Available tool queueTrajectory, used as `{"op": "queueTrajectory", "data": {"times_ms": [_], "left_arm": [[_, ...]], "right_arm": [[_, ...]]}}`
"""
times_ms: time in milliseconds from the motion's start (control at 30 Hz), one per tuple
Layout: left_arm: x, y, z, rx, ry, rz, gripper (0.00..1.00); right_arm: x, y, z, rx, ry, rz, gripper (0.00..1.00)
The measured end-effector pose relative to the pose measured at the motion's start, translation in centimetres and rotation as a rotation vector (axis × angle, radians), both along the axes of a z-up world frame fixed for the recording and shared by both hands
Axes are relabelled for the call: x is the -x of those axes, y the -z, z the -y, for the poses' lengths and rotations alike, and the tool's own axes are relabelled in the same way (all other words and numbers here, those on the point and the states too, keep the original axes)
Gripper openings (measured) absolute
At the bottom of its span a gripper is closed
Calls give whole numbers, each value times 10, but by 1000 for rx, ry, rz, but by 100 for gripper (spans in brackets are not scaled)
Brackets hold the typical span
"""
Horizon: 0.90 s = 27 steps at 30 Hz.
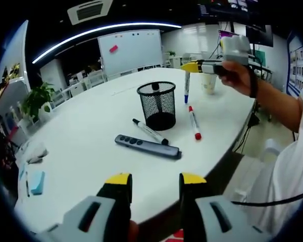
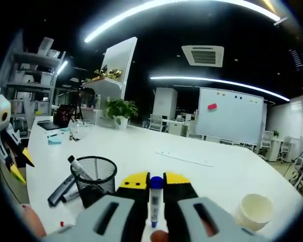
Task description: Place the scattered laser pointers and whiteboard markers into the pen holder and stack the scattered paper cups together
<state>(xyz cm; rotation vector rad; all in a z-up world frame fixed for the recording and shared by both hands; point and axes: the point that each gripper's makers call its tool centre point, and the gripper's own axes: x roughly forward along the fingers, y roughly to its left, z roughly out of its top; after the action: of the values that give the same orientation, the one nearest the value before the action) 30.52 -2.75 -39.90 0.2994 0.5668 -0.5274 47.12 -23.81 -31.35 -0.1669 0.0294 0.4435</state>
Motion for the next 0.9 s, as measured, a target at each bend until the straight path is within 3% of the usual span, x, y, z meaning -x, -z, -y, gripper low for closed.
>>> {"op": "queueTrajectory", "data": {"times_ms": [500,900], "left_arm": [[1,-1,0,0,2,2,38],[-1,0,-1,-2,3,0,38]], "right_arm": [[-2,-9,-7,-3,-18,14,10],[-5,-8,-10,-61,-31,-25,9]]}}
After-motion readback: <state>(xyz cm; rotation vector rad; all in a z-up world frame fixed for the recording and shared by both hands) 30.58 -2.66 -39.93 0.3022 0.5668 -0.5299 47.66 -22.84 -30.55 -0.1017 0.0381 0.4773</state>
